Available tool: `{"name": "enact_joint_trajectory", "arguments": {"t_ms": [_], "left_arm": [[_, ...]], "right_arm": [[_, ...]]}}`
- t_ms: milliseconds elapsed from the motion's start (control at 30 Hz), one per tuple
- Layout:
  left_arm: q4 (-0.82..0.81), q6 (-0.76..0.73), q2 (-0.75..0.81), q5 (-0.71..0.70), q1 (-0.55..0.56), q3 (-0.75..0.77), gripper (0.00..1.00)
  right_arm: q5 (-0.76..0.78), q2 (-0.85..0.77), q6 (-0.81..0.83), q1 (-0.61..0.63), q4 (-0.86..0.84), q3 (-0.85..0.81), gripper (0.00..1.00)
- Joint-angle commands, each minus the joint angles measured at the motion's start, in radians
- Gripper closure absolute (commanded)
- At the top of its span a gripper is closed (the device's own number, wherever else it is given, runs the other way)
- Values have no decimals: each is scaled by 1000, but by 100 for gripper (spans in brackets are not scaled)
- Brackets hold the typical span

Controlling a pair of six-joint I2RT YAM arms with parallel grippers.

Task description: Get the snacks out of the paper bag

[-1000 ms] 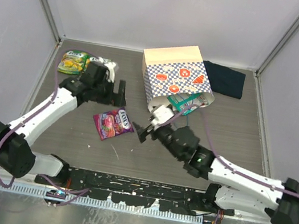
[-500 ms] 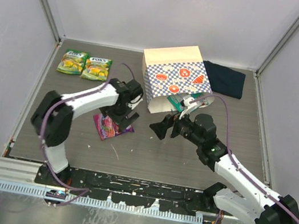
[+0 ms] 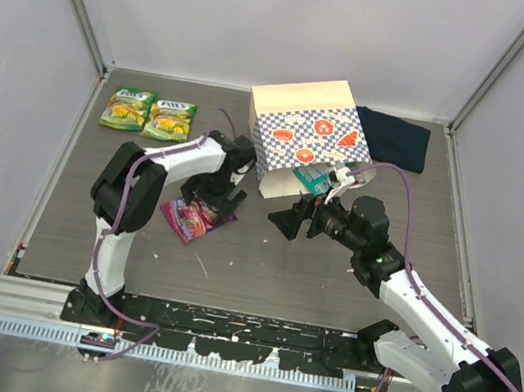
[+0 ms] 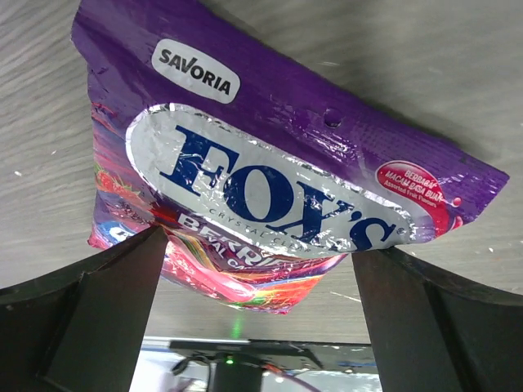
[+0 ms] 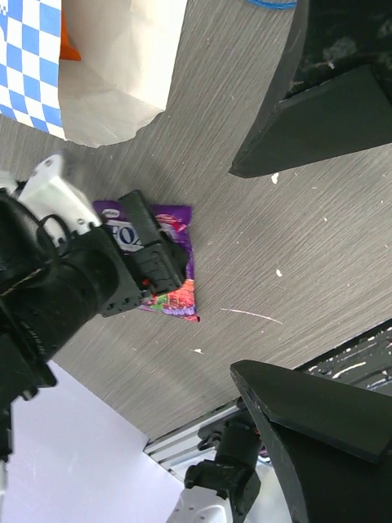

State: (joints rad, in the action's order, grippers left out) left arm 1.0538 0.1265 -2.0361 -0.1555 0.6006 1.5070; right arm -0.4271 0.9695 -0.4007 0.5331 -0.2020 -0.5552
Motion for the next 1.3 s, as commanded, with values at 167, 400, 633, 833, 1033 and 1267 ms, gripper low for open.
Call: {"name": "enact_joint_trajectory", "arguments": {"t_ms": [167, 400, 633, 833, 1033, 1267], "left_arm": [[-146, 224, 36, -20, -252, -137, 2], [-154, 201, -23, -149, -376, -68, 2], [-199, 142, -63, -111, -519, 49, 2], [-235, 20, -146, -90, -596, 162, 2], [-152, -73, -256, -31, -672, 280, 2], [-135, -52, -254, -44, -724, 265, 0]], "right_arm": [[-28, -6, -43, -7, -72, -19, 0], [-12, -34, -84, -8, -78, -13, 0], [22, -107, -86, -3, -97, 19, 0], [26, -122, -81, -3, -91, 20, 0], [33, -103, -78, 7, -96, 25, 0], [37, -92, -75, 17, -94, 26, 0]]}}
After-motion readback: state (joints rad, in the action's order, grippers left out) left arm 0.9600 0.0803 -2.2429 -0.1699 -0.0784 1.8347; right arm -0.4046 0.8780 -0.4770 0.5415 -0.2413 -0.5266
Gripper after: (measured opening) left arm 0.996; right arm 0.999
